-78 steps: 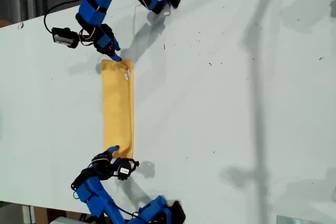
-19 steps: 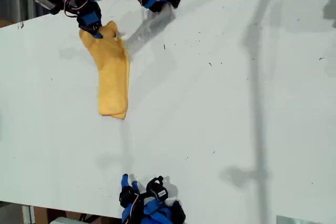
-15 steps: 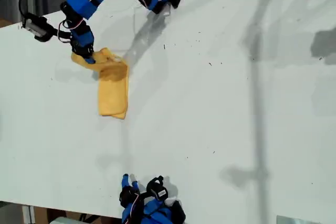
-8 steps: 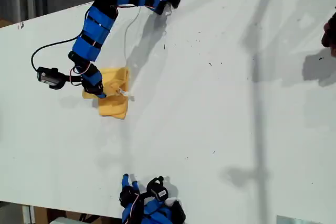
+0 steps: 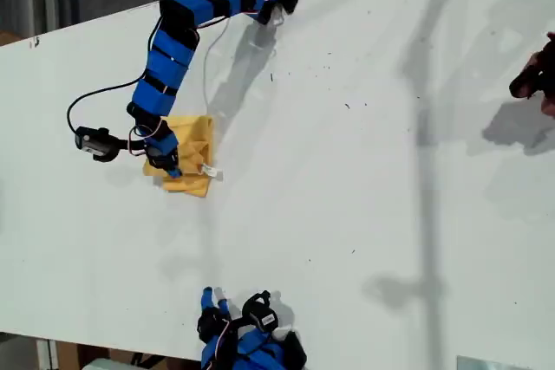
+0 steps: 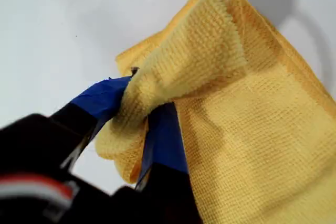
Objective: Grasp corners of a square towel and fold twice.
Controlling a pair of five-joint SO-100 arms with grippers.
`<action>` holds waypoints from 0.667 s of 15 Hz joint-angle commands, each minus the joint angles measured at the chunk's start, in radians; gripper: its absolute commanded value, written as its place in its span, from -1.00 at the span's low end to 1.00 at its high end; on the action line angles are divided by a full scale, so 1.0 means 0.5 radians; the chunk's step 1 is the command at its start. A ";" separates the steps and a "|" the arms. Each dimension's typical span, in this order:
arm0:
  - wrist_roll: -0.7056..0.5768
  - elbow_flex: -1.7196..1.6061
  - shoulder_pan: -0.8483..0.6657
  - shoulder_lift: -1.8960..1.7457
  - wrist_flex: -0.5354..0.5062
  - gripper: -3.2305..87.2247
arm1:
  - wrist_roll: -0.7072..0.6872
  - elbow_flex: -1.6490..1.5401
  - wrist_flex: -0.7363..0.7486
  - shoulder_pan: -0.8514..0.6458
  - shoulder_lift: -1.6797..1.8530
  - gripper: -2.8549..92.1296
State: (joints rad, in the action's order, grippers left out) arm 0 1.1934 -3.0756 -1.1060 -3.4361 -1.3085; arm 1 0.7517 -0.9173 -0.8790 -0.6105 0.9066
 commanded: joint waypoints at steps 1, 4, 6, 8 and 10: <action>-0.012 0.009 -0.015 -0.012 -0.009 -0.50 | -0.028 0.120 0.074 0.037 0.077 -0.35; -0.015 0.006 -0.015 -0.015 -0.009 -0.50 | -0.046 0.055 0.089 0.040 0.172 -0.19; -0.018 0.006 -0.015 -0.015 -0.009 -0.50 | -0.064 -0.012 0.092 0.028 0.267 -0.19; -0.018 0.006 -0.015 -0.018 -0.009 -0.50 | -0.067 -0.117 0.074 -0.080 0.313 -0.23; -0.021 0.006 -0.015 -0.018 -0.009 -0.50 | -0.067 -0.147 0.058 -0.236 0.202 -0.27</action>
State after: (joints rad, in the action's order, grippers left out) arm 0 1.1934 -3.0772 -1.1060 -3.4392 -1.3085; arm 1 0.7302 -1.0017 -0.8544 -0.6734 0.9587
